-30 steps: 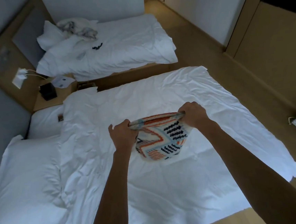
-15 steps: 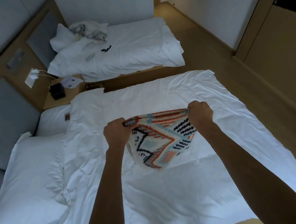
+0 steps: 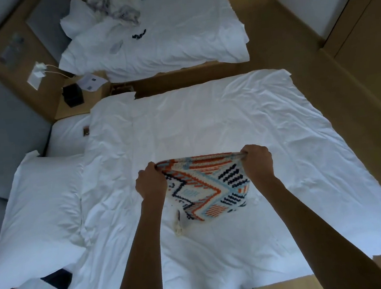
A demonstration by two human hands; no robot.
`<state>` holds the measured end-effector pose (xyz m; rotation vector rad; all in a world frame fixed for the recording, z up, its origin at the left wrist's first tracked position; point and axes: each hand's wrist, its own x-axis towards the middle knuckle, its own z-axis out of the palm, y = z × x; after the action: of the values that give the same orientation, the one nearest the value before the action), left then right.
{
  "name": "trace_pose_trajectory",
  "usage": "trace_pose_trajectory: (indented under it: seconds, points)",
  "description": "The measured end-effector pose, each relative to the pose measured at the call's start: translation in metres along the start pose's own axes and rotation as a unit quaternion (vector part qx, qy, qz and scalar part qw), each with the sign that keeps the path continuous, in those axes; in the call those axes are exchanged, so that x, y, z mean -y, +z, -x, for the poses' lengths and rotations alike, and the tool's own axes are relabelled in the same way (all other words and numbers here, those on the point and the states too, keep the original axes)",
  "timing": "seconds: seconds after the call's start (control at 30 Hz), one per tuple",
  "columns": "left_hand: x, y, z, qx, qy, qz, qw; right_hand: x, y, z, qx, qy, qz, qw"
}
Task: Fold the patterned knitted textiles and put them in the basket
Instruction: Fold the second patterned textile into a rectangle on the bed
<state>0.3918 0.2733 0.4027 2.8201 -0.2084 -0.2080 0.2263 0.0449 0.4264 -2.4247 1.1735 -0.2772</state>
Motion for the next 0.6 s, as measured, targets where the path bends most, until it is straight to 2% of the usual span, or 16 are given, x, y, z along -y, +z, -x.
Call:
trace_pose_trajectory:
  seconds: [0.1, 0.27, 0.43, 0.6]
  points:
    - [-0.012, 0.015, -0.015, -0.007, -0.003, 0.097, 0.995, -0.004, 0.021, -0.015, -0.022, -0.005, -0.034, 0.999]
    - [-0.041, 0.006, -0.053, -0.043, -0.001, 0.254, 0.966, 0.004, 0.028, -0.054, -0.055, -0.029, -0.102, 0.993]
    - [-0.074, -0.036, -0.093, -0.112, 0.054, 0.355, 0.926, 0.047, -0.015, -0.101, -0.146, -0.083, -0.169, 0.971]
    - [-0.098, -0.087, -0.122, -0.198, 0.12, 0.399, 0.887, 0.079, -0.06, -0.13, -0.239, -0.149, -0.201, 0.938]
